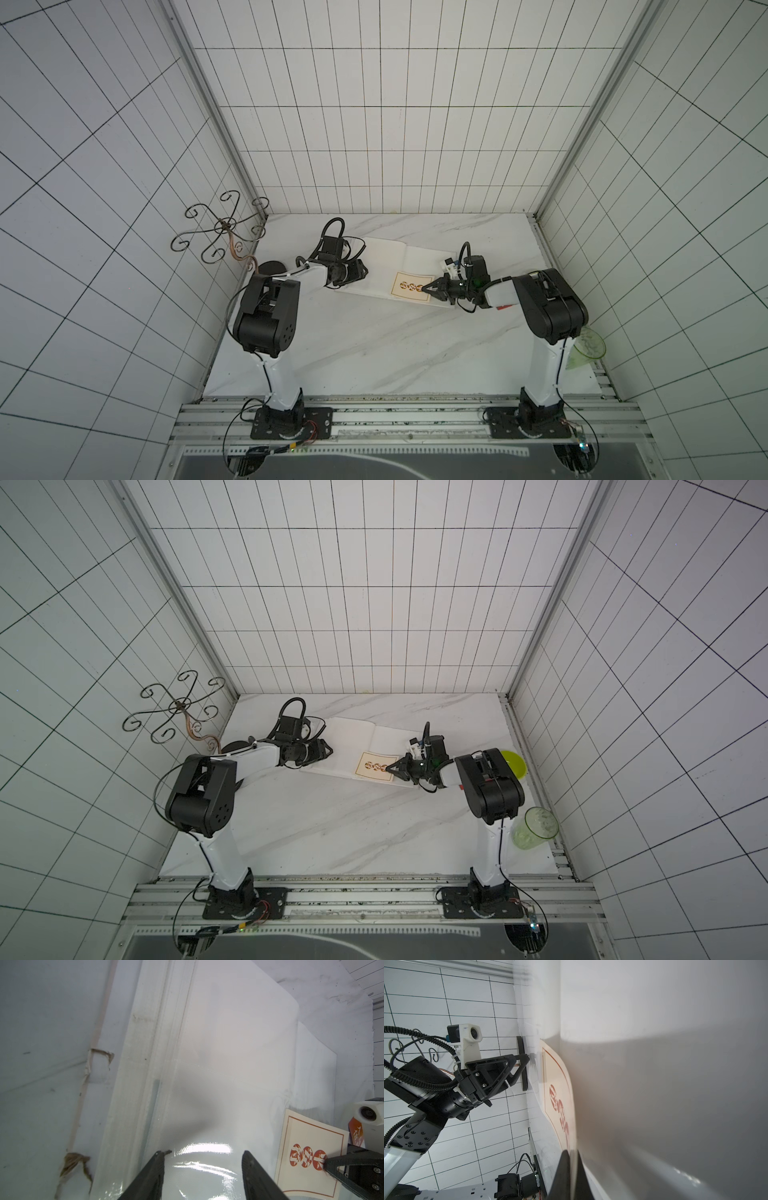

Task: Place the photos into the photo albums
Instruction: Insert the photo into the photo album.

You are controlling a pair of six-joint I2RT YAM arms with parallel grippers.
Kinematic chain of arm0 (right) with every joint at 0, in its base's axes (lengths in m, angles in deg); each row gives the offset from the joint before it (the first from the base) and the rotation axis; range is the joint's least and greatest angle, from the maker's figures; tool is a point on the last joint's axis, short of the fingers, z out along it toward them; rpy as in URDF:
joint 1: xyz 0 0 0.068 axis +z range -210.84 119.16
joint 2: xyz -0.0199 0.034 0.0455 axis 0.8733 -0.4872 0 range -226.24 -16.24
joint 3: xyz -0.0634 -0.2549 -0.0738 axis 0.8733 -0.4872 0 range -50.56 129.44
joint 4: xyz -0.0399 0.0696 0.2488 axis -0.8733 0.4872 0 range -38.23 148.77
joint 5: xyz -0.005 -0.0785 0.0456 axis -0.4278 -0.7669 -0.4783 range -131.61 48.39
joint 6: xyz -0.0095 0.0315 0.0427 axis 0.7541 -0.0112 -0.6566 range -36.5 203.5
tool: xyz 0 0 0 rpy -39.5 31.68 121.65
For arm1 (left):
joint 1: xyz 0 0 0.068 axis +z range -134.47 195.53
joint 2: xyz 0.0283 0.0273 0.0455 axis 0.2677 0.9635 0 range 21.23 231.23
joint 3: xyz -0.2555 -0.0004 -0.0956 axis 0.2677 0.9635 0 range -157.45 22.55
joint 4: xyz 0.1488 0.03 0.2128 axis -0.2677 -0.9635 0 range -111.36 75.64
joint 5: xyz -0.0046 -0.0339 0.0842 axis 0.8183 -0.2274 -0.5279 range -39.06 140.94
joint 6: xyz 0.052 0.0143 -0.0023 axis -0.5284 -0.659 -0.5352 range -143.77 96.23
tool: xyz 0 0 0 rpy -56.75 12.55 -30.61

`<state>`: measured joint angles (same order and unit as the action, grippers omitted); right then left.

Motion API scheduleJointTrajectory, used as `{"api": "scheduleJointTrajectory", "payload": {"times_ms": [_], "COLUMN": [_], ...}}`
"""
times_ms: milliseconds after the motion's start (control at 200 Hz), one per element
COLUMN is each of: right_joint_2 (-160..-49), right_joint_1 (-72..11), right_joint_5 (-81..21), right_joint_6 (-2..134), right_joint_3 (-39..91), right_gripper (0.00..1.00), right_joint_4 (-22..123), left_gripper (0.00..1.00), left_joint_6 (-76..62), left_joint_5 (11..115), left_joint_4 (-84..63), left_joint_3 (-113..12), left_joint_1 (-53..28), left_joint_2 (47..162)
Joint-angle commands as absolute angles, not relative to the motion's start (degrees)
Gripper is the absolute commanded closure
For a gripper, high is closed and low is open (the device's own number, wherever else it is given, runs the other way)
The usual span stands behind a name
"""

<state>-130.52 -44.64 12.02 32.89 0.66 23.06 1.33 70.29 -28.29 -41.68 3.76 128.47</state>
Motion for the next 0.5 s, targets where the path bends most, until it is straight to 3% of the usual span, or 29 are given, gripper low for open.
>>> {"api": "scheduleJointTrajectory", "payload": {"times_ms": [0,495], "right_joint_2": [-131.72,-134.44], "right_joint_1": [-43.62,-42.09], "right_joint_5": [13.32,14.28], "right_joint_6": [34.01,34.28], "right_joint_3": [5.76,11.45], "right_gripper": [1.00,1.00], "right_joint_4": [25.47,28.56], "left_gripper": [0.40,0.40], "left_joint_6": [3.08,4.61], "left_joint_5": [69.04,71.40], "left_joint_4": [-33.04,-31.34], "left_joint_3": [-38.79,-37.73], "left_joint_1": [4.21,4.72], "left_joint_2": [131.36,131.36]}}
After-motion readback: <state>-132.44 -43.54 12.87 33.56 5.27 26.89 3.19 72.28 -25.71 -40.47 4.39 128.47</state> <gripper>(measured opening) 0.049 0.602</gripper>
